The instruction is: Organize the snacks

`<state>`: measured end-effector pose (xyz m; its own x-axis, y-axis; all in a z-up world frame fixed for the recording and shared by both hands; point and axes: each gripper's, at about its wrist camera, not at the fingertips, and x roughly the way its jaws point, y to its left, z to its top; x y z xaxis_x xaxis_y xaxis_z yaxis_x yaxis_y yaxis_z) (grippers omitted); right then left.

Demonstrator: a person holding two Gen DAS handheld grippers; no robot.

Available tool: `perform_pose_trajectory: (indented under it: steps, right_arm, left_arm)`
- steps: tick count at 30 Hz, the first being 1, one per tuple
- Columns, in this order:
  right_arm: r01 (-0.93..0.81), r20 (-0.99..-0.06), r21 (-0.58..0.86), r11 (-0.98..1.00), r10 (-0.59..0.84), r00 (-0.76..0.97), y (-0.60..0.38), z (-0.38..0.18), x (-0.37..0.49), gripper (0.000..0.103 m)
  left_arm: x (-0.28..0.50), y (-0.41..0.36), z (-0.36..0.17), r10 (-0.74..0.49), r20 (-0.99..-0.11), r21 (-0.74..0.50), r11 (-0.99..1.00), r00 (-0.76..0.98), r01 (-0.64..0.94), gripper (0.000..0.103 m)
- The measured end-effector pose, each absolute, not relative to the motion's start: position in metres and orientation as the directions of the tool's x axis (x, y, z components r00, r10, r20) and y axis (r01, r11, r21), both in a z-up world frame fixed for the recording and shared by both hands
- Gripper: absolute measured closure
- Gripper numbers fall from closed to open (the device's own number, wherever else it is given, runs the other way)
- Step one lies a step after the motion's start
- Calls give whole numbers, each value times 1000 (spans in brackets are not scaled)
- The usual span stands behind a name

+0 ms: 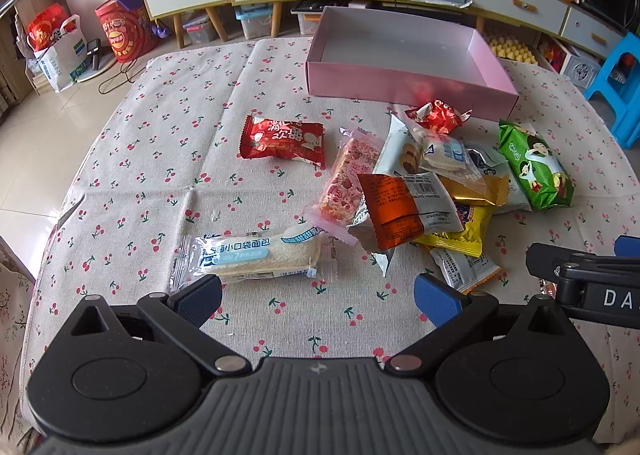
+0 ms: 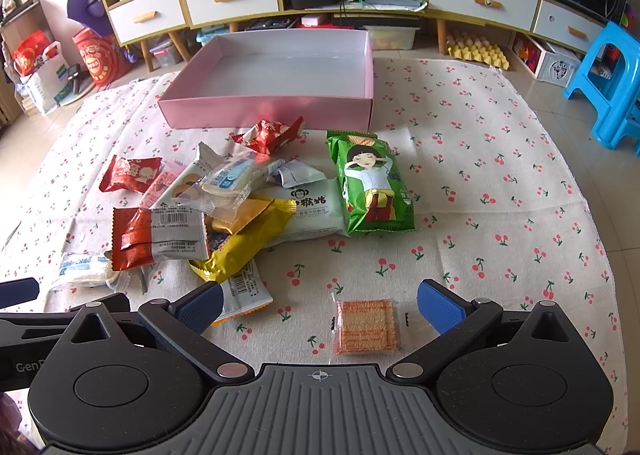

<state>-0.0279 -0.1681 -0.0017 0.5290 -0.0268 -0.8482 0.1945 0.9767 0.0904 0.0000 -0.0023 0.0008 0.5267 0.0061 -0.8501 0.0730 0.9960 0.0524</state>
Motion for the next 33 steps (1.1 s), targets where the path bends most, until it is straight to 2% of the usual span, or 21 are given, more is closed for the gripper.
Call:
perform_pose_trajectory:
  steps: [33]
  right_arm:
    - [195, -850, 91, 977, -26, 526, -168, -4, -29, 0]
  left_arm:
    - [0, -2, 1, 6, -850, 52, 996, 527, 73, 0]
